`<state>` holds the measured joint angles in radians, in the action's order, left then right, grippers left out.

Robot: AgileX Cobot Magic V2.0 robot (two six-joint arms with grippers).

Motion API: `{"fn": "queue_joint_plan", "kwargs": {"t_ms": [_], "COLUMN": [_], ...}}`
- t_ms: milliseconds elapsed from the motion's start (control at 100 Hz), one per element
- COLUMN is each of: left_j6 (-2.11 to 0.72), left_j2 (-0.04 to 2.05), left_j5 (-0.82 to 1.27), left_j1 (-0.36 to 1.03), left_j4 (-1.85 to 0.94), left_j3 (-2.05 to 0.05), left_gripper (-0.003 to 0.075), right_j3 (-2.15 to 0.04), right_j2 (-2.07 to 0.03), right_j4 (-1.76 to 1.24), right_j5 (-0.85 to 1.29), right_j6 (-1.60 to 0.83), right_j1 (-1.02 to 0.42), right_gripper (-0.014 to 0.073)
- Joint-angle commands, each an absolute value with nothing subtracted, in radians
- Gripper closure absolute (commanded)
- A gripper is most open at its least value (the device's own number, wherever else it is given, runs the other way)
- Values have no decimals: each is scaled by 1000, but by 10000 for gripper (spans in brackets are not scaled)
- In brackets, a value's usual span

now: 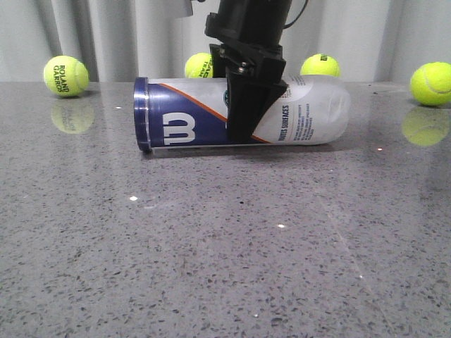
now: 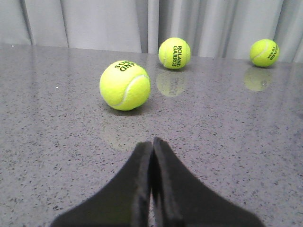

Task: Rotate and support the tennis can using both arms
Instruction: 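Lift the can, rotate it parallel to the table edge, set it down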

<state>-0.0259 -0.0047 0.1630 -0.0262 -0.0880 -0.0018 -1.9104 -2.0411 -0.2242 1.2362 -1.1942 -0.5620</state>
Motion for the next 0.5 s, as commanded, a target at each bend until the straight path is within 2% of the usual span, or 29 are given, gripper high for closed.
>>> {"fn": "queue_joint_plan", "kwargs": {"t_ms": [0,490], "left_j6": [-18,-18], "left_j2": [-38,-38], "left_j5": [87,87], "left_j1": [-23,-23], "left_j4": [-95,-95], "left_j3": [45,45], "left_gripper": [740,740], "right_j3": [-1960,-1974], "right_j2": [-1978,-1873], "right_j4": [-236,-235], "right_j5": [1317,1329], "right_j6": [-1203,-1123], "right_j1": [-564,-564], "right_gripper": [-52,-52]}}
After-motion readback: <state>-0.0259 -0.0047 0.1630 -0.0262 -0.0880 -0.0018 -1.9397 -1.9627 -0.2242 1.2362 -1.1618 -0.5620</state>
